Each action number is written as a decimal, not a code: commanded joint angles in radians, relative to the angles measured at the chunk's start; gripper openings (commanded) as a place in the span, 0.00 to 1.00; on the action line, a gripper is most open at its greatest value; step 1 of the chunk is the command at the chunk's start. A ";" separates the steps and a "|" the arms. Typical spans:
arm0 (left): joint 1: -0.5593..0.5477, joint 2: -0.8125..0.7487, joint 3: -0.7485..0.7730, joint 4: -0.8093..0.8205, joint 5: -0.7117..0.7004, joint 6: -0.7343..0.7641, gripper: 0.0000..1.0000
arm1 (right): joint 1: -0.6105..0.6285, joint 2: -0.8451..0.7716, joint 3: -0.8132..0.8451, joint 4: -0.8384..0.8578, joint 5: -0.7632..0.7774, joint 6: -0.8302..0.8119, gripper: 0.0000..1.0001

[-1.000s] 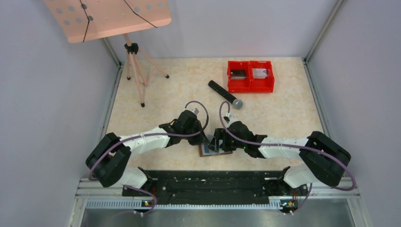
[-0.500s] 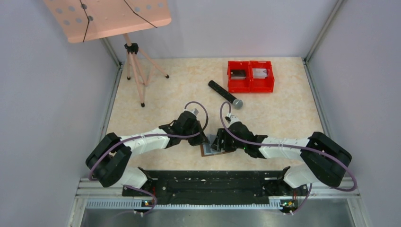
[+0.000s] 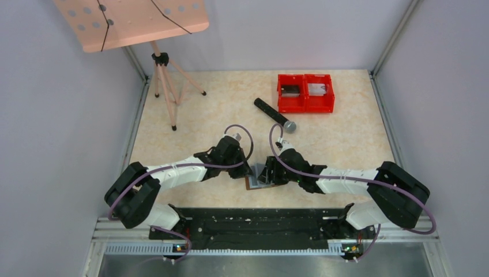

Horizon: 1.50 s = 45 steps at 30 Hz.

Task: Take the credit cards out of the card holder
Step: Remove the credit card from the card holder.

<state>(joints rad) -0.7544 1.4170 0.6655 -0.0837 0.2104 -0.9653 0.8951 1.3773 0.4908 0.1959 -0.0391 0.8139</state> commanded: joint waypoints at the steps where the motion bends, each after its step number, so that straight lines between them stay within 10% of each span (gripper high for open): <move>1: -0.003 -0.005 0.013 -0.005 -0.032 0.016 0.10 | 0.013 -0.014 -0.018 0.056 -0.001 0.014 0.53; 11: -0.002 -0.060 0.007 0.008 -0.058 -0.007 0.33 | 0.013 -0.020 -0.036 0.086 -0.009 0.025 0.49; 25: -0.002 -0.007 -0.033 0.153 0.003 -0.009 0.35 | 0.012 -0.040 -0.063 0.101 -0.013 0.037 0.48; 31: -0.002 0.014 -0.041 0.200 0.030 -0.009 0.28 | 0.012 -0.048 -0.066 0.102 -0.012 0.039 0.48; 37: -0.002 -0.008 -0.059 0.233 0.048 -0.016 0.00 | 0.011 -0.062 -0.043 0.054 -0.011 0.045 0.53; 45: -0.002 -0.056 -0.096 0.281 0.066 -0.026 0.00 | 0.006 -0.135 0.006 -0.069 0.034 0.027 0.62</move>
<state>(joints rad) -0.7544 1.4017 0.5804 0.1238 0.2516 -0.9855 0.8948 1.2869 0.4393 0.1703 -0.0368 0.8562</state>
